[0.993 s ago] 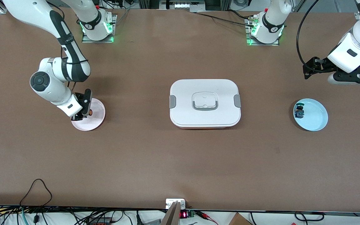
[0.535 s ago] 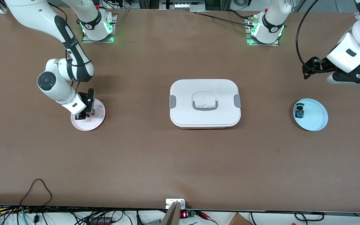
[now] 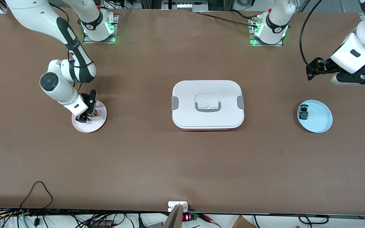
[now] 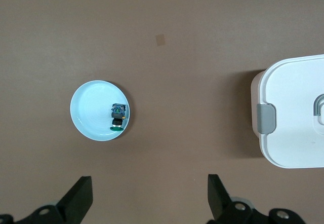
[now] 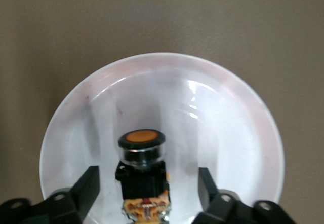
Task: Transfer orange switch to right arm and place
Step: 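Lower the switch onto the white plate and open the right gripper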
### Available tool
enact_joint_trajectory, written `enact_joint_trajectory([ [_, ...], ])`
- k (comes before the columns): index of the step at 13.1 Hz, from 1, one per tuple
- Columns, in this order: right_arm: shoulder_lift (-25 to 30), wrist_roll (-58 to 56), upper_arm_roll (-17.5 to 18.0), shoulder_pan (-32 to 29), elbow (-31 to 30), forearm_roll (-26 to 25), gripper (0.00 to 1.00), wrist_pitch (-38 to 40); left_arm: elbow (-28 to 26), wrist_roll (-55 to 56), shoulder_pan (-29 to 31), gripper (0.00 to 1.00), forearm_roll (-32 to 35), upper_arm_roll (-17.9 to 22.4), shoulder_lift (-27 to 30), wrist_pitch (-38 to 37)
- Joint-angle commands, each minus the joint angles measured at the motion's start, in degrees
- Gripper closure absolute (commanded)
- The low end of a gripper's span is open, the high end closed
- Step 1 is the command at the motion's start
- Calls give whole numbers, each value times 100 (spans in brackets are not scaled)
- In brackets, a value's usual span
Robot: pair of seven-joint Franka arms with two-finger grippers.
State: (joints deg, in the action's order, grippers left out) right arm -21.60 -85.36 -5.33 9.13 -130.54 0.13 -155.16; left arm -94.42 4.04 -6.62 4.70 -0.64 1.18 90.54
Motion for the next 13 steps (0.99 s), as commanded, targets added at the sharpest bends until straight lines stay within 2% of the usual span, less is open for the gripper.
enact_joint_trajectory([
  [1,454,64,15,10,142,22,0,345,29,79,-85,0,-92,81,67,-151],
  [5,587,90,15,1,1493,311,0,2065,151,79,-111,0,-119,81,-3,-177],
  [8,674,431,6,1,2258,383,0,2892,169,106,-120,0,-119,72,-4,-195],
  [10,815,1228,6,10,2628,383,0,3446,178,106,-128,0,-119,72,-4,-195],
  [13,938,3080,6,80,3042,374,0,4334,187,114,-129,0,-110,11,-4,-195],
])
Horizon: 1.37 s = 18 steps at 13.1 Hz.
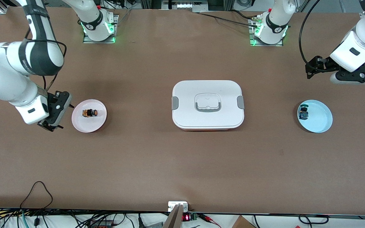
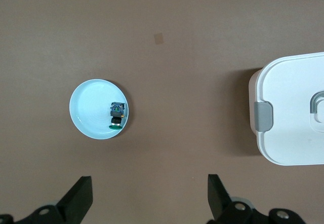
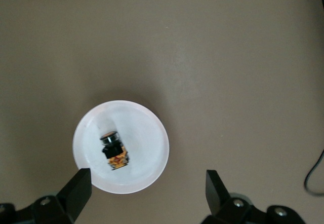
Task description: Transfer orange switch to right arm and place
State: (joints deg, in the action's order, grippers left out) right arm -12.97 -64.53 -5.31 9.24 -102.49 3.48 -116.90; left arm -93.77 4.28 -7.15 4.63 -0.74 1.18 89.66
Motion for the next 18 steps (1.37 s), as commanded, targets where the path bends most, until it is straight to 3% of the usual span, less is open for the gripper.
enact_joint_trajectory([
  [1,119,1570,4,86,256,47,0,693,113,90,-67,0,-103,22,-4,-115],
  [8,515,5930,56,341,440,39,0,2002,113,99,-49,0,-112,22,-4,-203],
  [11,506,6243,48,394,1116,-372,0,2872,113,99,-49,0,-112,22,-4,-230],
  [13,567,6199,-31,176,1459,-708,0,2910,113,99,-49,0,-103,22,-4,-230],
  [15,568,6225,-5,-526,1600,-595,0,2631,113,90,-49,0,-112,22,-4,-230],
  [18,638,6312,-14,-704,1610,-251,0,2812,113,90,-49,0,-112,22,-4,-230],
])
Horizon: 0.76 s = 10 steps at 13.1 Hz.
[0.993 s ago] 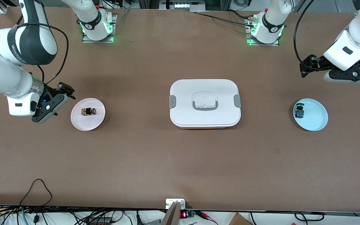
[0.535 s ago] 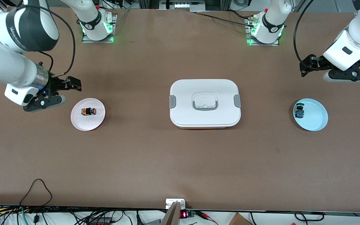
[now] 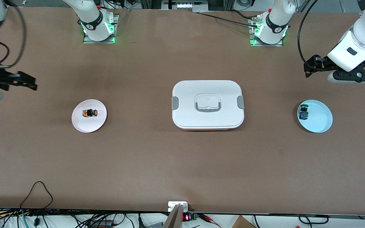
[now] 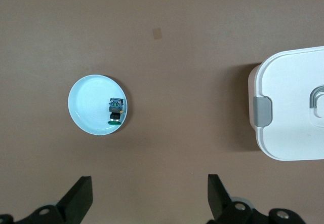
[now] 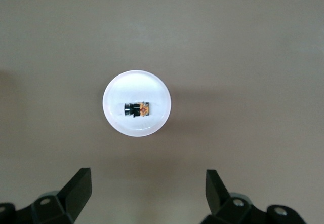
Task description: Transfer orange switch to right arm and place
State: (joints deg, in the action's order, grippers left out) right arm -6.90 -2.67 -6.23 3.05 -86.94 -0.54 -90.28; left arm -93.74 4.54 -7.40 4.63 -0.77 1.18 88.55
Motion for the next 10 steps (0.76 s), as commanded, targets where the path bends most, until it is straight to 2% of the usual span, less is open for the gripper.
enact_joint_trajectory([
  [1,39,153,78,-85,37,98,0,256,111,74,-24,0,-103,25,-4,-119],
  [3,109,153,78,-68,-217,89,0,117,111,74,-24,0,-111,25,-4,-119],
  [6,609,153,105,20,-1103,45,0,-602,111,74,-7,0,-111,25,-4,-119],
  [7,672,153,105,12,-1211,36,0,-657,111,65,-7,0,-111,25,-4,-119],
  [10,672,153,87,-6,-880,45,0,-106,111,74,-7,0,-103,25,-4,-119],
])
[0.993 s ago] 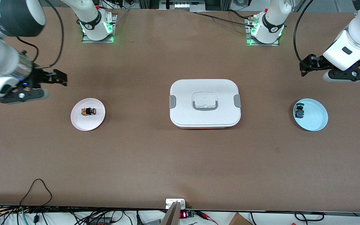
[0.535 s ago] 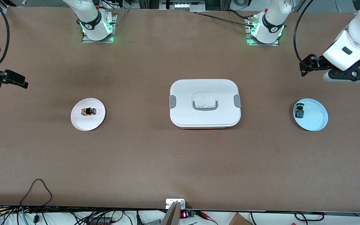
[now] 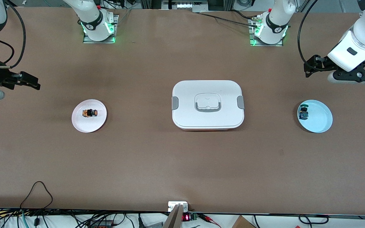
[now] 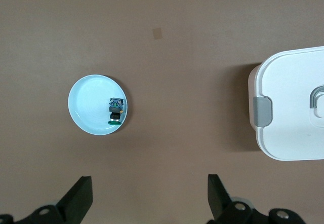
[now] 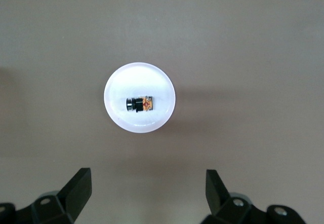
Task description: Transfer orange switch to right arm and place
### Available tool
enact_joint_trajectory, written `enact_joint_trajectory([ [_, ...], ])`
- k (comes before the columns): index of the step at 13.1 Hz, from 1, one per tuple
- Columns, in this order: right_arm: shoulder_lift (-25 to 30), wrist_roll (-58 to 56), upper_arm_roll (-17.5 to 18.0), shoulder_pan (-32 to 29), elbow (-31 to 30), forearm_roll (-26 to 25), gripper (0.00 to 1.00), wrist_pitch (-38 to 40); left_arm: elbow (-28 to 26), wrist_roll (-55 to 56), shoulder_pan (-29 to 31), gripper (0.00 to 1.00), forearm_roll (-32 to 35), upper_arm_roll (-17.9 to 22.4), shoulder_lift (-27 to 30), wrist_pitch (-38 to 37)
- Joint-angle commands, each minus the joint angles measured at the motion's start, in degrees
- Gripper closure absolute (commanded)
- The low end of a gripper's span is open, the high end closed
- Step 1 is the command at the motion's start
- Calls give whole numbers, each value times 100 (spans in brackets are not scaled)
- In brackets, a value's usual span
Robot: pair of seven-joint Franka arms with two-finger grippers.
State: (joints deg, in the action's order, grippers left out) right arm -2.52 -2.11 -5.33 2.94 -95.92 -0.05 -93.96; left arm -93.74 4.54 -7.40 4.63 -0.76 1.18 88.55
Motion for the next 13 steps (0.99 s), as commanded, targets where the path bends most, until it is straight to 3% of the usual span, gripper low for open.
enact_joint_trajectory([
  [1,208,88,5,14,177,-3,0,359,111,73,-16,0,-111,24,-4,-119],
  [13,138,88,14,49,398,84,0,369,119,73,-16,0,-103,24,-4,-119],
])
